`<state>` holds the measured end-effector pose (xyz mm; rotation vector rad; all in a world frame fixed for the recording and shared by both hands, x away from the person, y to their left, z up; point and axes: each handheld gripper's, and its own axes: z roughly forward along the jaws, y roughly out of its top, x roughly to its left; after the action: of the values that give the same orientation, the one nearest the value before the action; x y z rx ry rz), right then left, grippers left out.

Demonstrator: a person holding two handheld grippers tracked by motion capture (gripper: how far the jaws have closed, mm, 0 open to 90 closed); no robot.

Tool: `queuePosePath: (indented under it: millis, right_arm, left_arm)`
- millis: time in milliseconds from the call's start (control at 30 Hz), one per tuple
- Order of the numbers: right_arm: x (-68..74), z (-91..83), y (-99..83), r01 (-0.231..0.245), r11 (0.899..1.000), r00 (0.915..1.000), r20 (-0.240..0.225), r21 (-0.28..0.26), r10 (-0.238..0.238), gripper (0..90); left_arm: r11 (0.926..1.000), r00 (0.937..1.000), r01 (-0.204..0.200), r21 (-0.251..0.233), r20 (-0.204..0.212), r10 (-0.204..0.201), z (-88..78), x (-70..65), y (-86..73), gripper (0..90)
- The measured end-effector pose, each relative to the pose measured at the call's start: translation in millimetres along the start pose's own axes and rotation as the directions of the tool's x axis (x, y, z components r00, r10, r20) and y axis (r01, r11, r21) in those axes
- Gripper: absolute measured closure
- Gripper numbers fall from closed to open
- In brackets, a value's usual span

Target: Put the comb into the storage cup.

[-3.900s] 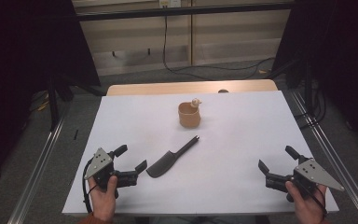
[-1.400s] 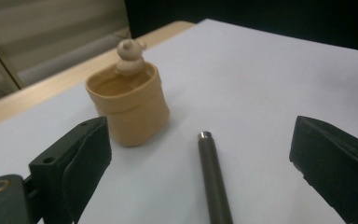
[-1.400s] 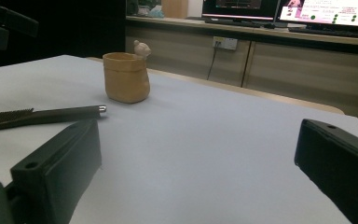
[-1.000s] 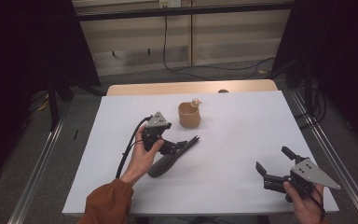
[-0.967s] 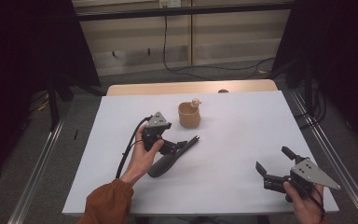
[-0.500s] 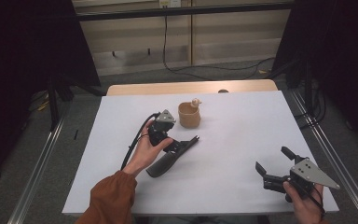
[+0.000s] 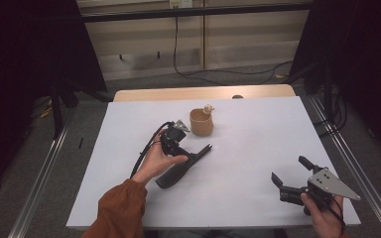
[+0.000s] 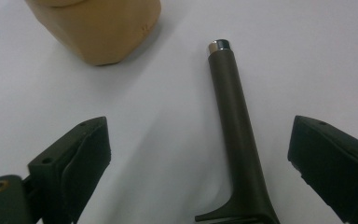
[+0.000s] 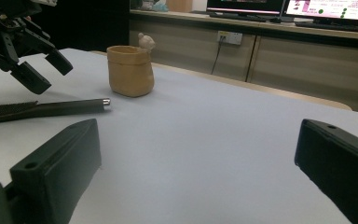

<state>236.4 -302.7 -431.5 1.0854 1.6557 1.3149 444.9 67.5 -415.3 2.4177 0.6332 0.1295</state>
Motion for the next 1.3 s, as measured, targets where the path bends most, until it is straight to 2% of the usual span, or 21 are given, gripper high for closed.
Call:
queuePosePath:
  millis: [133, 267, 400, 533, 600, 667, 700, 767, 900, 933, 1067, 1167, 1200, 1300]
  right_arm:
    - [0.2, 0.6, -0.3, -0.002, 1.0, 1.0, -0.003, 0.002, 0.002, 0.0]
    - [0.3, 0.7, -0.3, 0.004, 1.0, 1.0, -0.006, 0.004, -0.004, 0.0]
    - [0.6, 0.9, -0.4, 0.003, 1.0, 1.0, -0.01, 0.006, -0.003, 0.0]
    - [0.6, 1.4, -0.7, 0.001, 1.0, 0.9999, -0.011, 0.009, -0.001, 0.0]
    - [0.7, 1.3, -0.7, 0.001, 1.0, 0.9999, -0.012, 0.009, -0.001, 0.0]
    - [0.6, 1.2, -0.7, -0.001, 1.0, 0.9999, -0.015, 0.012, 0.001, 0.0]
    - [0.8, 1.4, -0.8, -0.003, 1.0, 0.9998, -0.017, 0.016, 0.003, 0.0]
    - [1.0, 1.6, -1.0, -0.004, 1.0, 0.9998, -0.02, 0.016, 0.004, 0.0]
    - [1.0, 1.8, -1.2, -0.002, 1.0, 0.9997, -0.023, 0.019, 0.002, 0.0]
    - [1.1, 2.1, -1.3, 0.0, 1.0, 0.9997, -0.025, 0.017, 0.001, 0.0]
    - [1.6, 2.3, -1.4, 0.003, 1.0, 0.9996, -0.029, 0.021, -0.002, 0.0]
    - [1.8, 2.4, -1.6, 0.001, 1.0, 0.9995, -0.033, 0.023, -0.001, 0.0]
    - [1.7, 2.5, -1.6, 0.001, 1.0, 0.9994, -0.033, 0.023, 0.0, 0.0]
    - [2.0, 2.8, -1.7, 0.0, 1.0, 0.9994, -0.034, 0.025, 0.001, 0.0]
  left_arm:
    - [0.9989, 0.9999, -0.01, 0.046, 0.006, 0.009, 3.1, -1.8, 0.5, 8.6]
    - [0.9959, 0.9999, -0.001, 0.09, 0.01, 0.0, 9.2, -3.9, 1.7, 12.9]
    - [0.9904, 0.9989, 0.014, 0.138, 0.041, -0.02, 11.6, -4.4, 3.6, 18.3]
    - [0.9835, 0.9987, 0.012, 0.18, 0.047, -0.021, 12.8, -6.6, 5.3, 25.3]
    - [0.9832, 0.9976, 0.029, 0.18, 0.057, -0.04, 14.5, -7.5, 4.9, 26.5]
    - [0.9825, 0.9977, 0.024, 0.185, 0.058, -0.035, 14.2, -7.7, 4.8, 27.4]
    - [0.9821, 0.9969, 0.019, 0.187, 0.071, -0.033, 13.8, -7.3, 4.7, 34.1]
    - [0.9821, 0.9971, 0.015, 0.188, 0.071, -0.029, 13.8, -8.2, 4.2, 35.2]
    - [0.9736, 0.9965, -0.003, 0.228, 0.082, -0.016, 17.6, -12.7, 3.6, 39.4]
    - [0.9726, 0.9978, -0.008, 0.232, 0.066, -0.007, 18.6, -15.8, 4.3, 41.5]
    - [0.9719, 0.9987, -0.015, 0.235, 0.05, 0.004, 18.8, -17.9, 4.3, 44.0]
    - [0.9734, 0.9992, -0.013, 0.229, 0.039, 0.004, 18.6, -18.6, 3.9, 50.5]
    - [0.9713, 0.999, -0.029, 0.236, 0.04, 0.02, 18.1, -18.4, 4.0, 50.9]
    - [0.9712, 0.9997, -0.024, 0.237, 0.012, 0.021, 19.1, -22.1, 4.6, 53.7]
